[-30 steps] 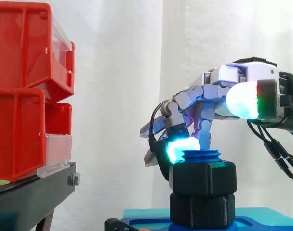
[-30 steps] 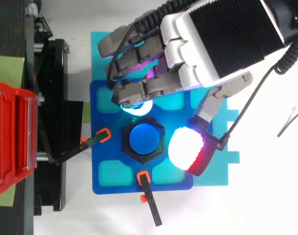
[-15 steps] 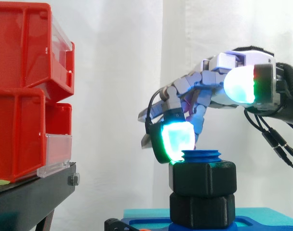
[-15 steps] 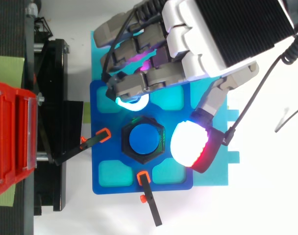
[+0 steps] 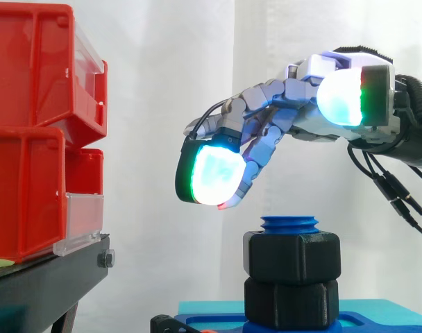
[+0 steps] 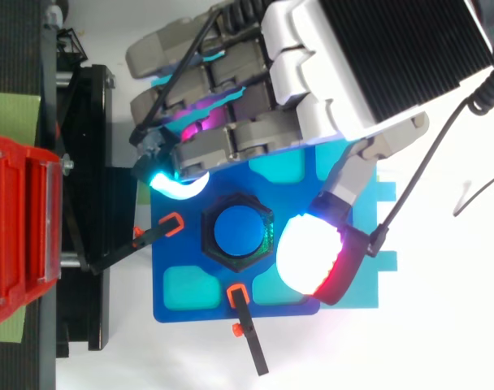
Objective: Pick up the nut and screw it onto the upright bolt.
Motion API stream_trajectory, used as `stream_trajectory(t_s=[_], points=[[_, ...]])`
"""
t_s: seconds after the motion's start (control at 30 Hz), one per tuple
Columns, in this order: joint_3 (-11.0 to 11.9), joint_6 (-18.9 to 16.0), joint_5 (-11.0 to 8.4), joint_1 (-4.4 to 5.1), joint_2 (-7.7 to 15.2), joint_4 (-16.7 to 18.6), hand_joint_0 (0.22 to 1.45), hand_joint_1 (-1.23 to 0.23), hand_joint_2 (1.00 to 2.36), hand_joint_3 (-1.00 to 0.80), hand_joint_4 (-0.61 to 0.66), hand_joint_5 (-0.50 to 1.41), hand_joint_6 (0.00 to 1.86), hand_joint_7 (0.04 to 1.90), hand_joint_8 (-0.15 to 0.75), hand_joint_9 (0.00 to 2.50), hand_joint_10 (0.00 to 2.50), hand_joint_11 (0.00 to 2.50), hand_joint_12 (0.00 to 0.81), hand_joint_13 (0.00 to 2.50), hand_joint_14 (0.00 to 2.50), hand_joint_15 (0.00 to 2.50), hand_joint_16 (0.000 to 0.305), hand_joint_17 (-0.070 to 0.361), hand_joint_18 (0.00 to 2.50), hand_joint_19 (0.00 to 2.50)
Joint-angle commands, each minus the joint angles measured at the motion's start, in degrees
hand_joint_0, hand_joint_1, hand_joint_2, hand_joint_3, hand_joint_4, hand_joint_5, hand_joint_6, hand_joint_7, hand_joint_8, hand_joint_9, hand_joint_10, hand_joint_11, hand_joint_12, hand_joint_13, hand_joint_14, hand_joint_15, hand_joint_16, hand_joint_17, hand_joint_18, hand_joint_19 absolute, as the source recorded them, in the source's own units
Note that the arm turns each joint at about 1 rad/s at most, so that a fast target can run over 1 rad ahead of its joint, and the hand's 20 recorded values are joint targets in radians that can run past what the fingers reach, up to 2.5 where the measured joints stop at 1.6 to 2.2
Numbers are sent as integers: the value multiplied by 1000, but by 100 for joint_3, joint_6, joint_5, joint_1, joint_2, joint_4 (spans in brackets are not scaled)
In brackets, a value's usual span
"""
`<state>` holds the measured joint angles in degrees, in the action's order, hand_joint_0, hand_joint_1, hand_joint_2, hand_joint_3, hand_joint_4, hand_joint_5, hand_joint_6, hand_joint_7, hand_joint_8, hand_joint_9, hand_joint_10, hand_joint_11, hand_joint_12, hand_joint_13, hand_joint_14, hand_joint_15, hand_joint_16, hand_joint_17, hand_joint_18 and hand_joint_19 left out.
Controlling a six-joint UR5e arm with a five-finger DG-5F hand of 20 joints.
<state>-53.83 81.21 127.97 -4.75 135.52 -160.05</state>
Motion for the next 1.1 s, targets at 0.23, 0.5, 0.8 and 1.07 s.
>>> stream_trajectory(t_s=[0.23, 0.5, 0.8, 1.07], points=[[-356, -61, -264, 220, 1, 431, 497, -18, 1000, -500, 221, -85, 502, 727, 218, 761, 0, 0, 304, 340, 0, 0, 35, 78, 25, 0], [-488, -79, -316, 300, 1, 580, 494, 13, 1000, -500, 222, -85, 503, 769, 229, 680, 0, 0, 324, 253, 0, 0, 36, 81, 0, 0], [-585, -79, -334, 300, 1, 545, 494, 22, 1000, -500, 235, -73, 503, 826, 232, 662, 0, 0, 326, 240, 0, 0, 37, 83, 0, 0], [-602, -79, -334, 300, 1, 536, 495, 22, 1000, -500, 244, -65, 504, 859, 235, 660, 0, 0, 326, 238, 0, 0, 37, 83, 0, 0]])
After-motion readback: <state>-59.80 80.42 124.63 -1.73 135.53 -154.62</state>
